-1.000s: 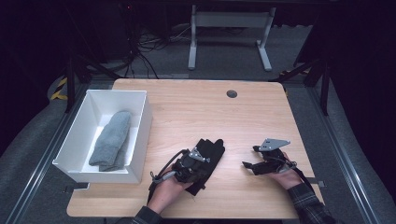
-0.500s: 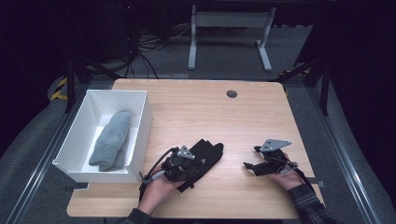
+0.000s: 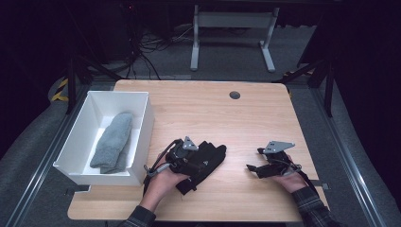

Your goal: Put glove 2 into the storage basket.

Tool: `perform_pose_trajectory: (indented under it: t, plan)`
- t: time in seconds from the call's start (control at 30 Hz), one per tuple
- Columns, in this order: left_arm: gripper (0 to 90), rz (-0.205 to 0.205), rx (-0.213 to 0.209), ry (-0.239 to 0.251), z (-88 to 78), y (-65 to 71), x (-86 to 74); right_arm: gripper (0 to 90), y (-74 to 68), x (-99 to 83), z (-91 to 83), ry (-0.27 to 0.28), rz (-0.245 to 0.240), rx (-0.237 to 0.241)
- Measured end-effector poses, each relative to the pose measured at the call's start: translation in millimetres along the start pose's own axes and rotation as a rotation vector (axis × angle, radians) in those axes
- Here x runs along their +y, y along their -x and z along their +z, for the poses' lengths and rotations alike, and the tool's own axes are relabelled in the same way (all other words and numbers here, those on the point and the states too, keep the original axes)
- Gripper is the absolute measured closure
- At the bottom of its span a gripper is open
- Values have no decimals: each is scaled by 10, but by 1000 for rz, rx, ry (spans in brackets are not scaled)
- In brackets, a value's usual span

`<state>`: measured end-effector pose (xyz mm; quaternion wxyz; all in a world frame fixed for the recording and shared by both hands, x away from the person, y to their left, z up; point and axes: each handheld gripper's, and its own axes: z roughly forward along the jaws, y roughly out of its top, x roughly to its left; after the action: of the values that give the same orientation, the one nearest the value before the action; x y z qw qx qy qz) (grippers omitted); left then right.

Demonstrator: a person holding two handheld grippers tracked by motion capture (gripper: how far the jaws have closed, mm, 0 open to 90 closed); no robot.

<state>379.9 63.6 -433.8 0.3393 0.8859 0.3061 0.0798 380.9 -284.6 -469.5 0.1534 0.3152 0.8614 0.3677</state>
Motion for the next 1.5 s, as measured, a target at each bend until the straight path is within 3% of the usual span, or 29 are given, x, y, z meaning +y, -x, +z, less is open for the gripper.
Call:
perform_pose_trajectory:
  t: [0.23,0.4,0.63,0.73,0.93,1.07,1.13,1.2,1.5]
  plan:
    - [206,10,9,-58,134,-32,-33,160,-1,1,1,1,1,-1]
    - [225,15,-12,-85,182,-45,-54,160,-1,1,1,0,1,-2]
    - [254,4,-18,-76,207,-51,-94,160,-1,1,1,0,1,-2]
    - [299,13,-26,-81,196,-44,-92,160,-1,1,1,0,1,-2]
    - [532,13,-62,-84,169,-28,-89,160,-2,1,2,1,2,-2]
    - [634,0,-80,-94,163,-17,-77,160,-3,1,3,1,2,-2]
    - [657,-8,-85,-101,159,-19,-68,160,-3,2,3,1,3,-2]
    - [663,-42,-98,-104,150,-38,-60,161,-2,2,3,1,3,-2]
    - [667,-67,-101,-71,7,-19,27,162,-1,2,3,1,5,-2]
